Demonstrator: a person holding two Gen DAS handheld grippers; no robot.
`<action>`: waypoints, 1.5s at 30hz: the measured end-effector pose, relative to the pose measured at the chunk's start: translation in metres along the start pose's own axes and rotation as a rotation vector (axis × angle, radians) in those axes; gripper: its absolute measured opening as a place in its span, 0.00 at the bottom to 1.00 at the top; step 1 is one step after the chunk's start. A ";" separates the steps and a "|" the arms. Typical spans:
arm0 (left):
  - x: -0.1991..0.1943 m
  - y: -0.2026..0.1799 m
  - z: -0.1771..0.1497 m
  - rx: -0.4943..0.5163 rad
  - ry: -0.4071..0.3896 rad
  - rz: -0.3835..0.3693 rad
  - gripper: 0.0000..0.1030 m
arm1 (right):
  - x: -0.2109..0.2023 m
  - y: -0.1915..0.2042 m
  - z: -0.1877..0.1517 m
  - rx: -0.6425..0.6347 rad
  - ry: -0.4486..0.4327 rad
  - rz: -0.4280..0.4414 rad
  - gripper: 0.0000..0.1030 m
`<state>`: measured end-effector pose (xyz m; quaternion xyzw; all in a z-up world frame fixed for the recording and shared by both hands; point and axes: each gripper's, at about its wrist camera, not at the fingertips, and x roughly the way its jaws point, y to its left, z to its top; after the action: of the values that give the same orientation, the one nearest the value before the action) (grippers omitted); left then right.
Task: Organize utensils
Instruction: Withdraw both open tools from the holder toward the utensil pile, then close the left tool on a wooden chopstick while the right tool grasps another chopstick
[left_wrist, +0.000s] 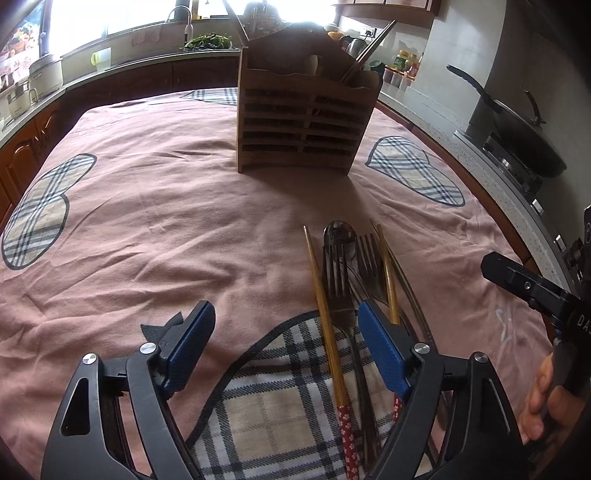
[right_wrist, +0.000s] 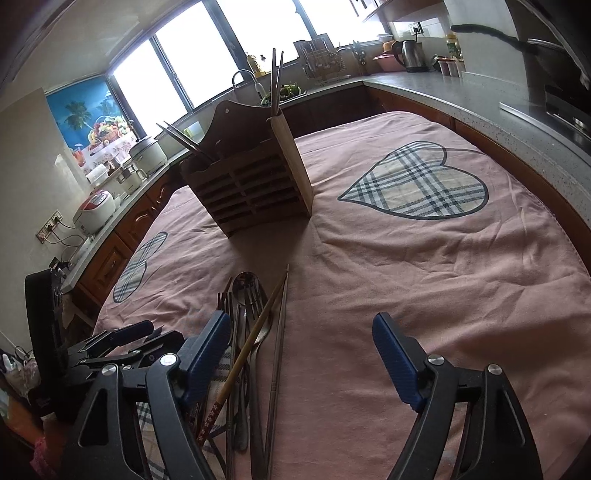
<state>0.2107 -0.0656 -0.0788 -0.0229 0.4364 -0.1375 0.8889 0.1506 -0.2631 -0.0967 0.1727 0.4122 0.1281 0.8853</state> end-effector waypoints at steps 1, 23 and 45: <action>0.002 -0.002 0.003 0.006 0.000 -0.006 0.71 | 0.002 0.000 0.001 0.000 0.005 0.000 0.71; 0.037 -0.017 0.025 0.140 0.037 -0.110 0.06 | 0.048 -0.005 0.017 0.010 0.111 0.025 0.39; 0.030 0.034 0.026 0.035 0.076 -0.112 0.06 | 0.101 0.031 0.023 -0.172 0.216 -0.054 0.17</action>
<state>0.2562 -0.0432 -0.0909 -0.0265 0.4654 -0.1952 0.8629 0.2290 -0.2024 -0.1390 0.0700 0.4970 0.1568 0.8506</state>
